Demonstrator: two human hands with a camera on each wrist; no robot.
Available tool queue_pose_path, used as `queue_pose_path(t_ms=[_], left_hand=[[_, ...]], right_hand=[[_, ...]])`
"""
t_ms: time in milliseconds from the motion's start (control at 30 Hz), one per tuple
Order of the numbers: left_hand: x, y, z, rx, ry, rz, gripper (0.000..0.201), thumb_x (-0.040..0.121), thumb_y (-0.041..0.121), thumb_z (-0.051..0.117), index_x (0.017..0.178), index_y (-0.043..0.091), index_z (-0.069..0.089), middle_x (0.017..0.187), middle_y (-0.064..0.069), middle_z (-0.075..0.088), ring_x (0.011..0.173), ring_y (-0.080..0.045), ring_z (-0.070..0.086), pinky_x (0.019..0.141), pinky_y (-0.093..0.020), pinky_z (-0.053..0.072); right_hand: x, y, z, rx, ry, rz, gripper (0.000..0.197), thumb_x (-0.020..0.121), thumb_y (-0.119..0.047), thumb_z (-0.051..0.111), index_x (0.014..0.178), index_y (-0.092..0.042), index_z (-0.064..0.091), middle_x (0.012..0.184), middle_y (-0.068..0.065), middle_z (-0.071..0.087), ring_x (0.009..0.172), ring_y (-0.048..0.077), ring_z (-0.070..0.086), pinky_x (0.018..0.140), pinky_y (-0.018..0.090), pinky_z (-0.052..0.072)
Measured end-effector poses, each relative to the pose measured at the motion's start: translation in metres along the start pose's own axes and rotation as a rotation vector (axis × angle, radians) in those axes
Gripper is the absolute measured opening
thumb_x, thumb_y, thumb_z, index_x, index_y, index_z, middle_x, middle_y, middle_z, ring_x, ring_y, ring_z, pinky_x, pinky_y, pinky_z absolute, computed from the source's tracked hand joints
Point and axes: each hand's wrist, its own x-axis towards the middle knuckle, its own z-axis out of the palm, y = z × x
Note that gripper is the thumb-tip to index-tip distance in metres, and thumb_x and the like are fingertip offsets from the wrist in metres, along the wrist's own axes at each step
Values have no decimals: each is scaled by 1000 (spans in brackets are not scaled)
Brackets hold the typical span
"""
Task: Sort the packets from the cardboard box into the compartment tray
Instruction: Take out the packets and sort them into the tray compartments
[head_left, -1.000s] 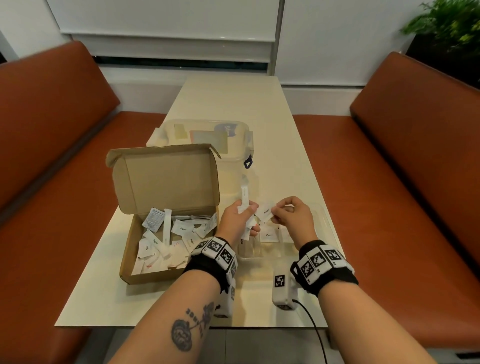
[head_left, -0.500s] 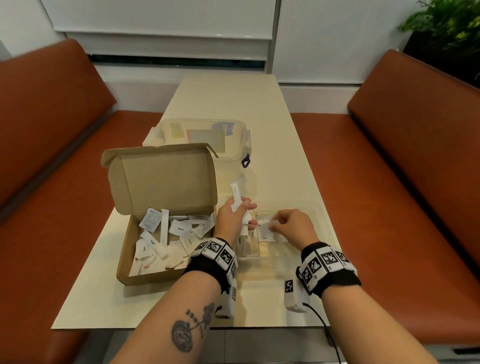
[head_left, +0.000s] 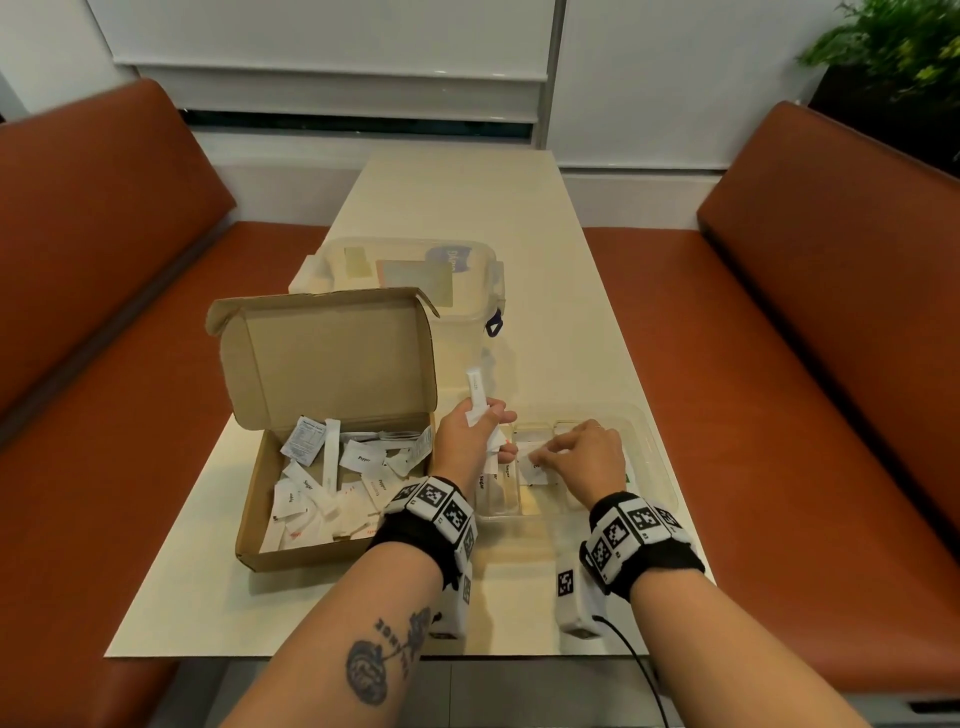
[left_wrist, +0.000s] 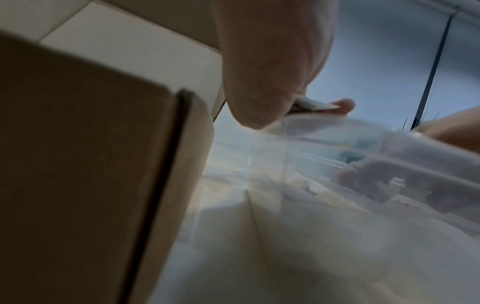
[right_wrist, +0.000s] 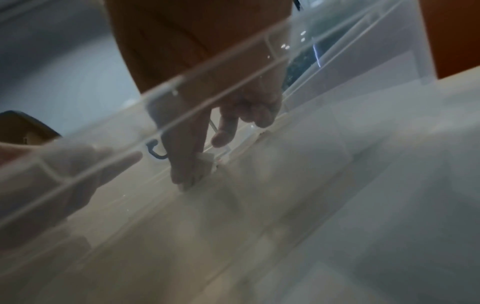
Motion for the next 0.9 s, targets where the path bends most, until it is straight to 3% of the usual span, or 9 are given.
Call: queue_pose_path(t_ms=[100,167,367,500,567,733,900], left_hand=[[1,-1,0,6,-1,0,3,95,9,55,95,6,56,92,-14,66,42,-18,55,46,-25,50],[1,-1,-1,3,3,-6,4,95,9,55,95,6,56,91,-13,66,42,-19,55,45,-25,50],[2,-2,-1,-3,-3,-5,3,94,8,55,92,8,56,88,-11,66,41,-18,54,45,-24,51],[2,-3,-1,1,-3,1,4,95,8,55,91,8,56,87,-11,66,41,-18,54,45,-25,49],[2,-4,-1,5,-1,1,5,94,8,55,90,9,56,86,-10,67,41,-18,54,45,-25,48],[4,-6,-2,18,4,4,4,94,9,56,90,9,57,86,-10,67,42,-19,55,47,-26,49],[4,-6,-2,23,7,2,3,94,9,56,91,9,57,87,-10,68,42,-19,55,48,-26,49]], right_hand=[[-2,-1,0,92,-30,6,13,78,-31,73,79,-18,77,78,-1,71,86,19,63,75,28,49],[-4,-1,-2,108,-46,-6,11,80,-26,71,76,-16,75,74,-1,70,77,18,64,69,26,47],[-2,-3,-9,190,-24,-5,6,82,-12,60,78,-17,62,83,5,68,81,22,63,77,34,51],[-2,-3,-7,171,-77,-44,12,79,-16,68,69,-21,64,71,-5,61,72,13,56,63,25,41],[-3,-3,-4,123,-79,-54,10,76,-19,74,68,-22,69,69,-6,63,70,10,56,62,22,39],[-2,-4,-3,29,-62,-74,6,74,-20,75,71,-21,71,72,-4,66,75,14,59,65,25,43],[-4,-4,5,-281,-18,-228,3,83,-19,64,80,-18,66,87,0,63,98,22,46,70,26,35]])
